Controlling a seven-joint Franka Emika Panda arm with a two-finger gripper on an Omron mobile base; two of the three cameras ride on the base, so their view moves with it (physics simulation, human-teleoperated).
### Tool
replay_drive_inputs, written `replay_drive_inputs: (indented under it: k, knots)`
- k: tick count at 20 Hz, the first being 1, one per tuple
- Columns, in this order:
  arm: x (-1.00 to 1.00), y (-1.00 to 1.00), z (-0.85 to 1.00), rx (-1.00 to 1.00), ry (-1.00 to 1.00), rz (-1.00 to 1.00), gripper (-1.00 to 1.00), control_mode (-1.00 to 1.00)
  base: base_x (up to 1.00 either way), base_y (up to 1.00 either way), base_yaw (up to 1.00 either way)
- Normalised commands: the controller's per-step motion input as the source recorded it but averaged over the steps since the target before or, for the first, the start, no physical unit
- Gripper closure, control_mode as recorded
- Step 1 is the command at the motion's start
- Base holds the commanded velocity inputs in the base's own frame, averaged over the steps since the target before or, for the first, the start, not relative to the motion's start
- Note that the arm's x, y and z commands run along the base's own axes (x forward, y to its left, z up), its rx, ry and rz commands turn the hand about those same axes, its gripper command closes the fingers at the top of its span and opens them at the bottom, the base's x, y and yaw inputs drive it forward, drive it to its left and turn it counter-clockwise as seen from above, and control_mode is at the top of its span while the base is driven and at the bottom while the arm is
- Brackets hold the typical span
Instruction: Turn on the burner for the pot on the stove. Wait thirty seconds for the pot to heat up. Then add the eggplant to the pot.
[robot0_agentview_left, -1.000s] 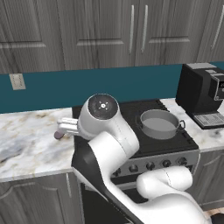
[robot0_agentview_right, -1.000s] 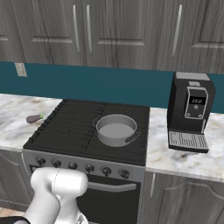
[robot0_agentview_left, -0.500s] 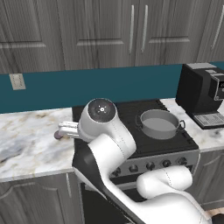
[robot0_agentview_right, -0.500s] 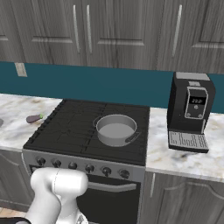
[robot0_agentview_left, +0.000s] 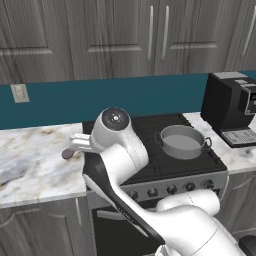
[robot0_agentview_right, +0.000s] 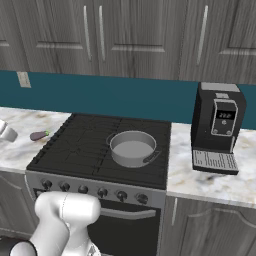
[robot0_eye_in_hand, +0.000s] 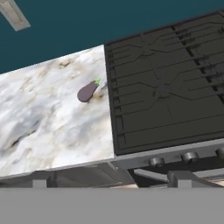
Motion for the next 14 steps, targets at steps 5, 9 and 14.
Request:
replay_drive_inputs:
  k: [5, 9, 14]
  knots:
    - [0.39, 0.0, -0.19, 0.0, 0.04, 0.0, -1.0, -1.0, 0.0, 0.0, 0.0]
    - [0.36, 0.0, -0.21, 0.0, 0.06, 0.0, -1.0, -1.0, 0.0, 0.0, 0.0]
    - [0.36, 0.07, -0.2, 0.0, 0.07, 0.0, -1.0, -1.0, 0.0, 0.0, 0.0]
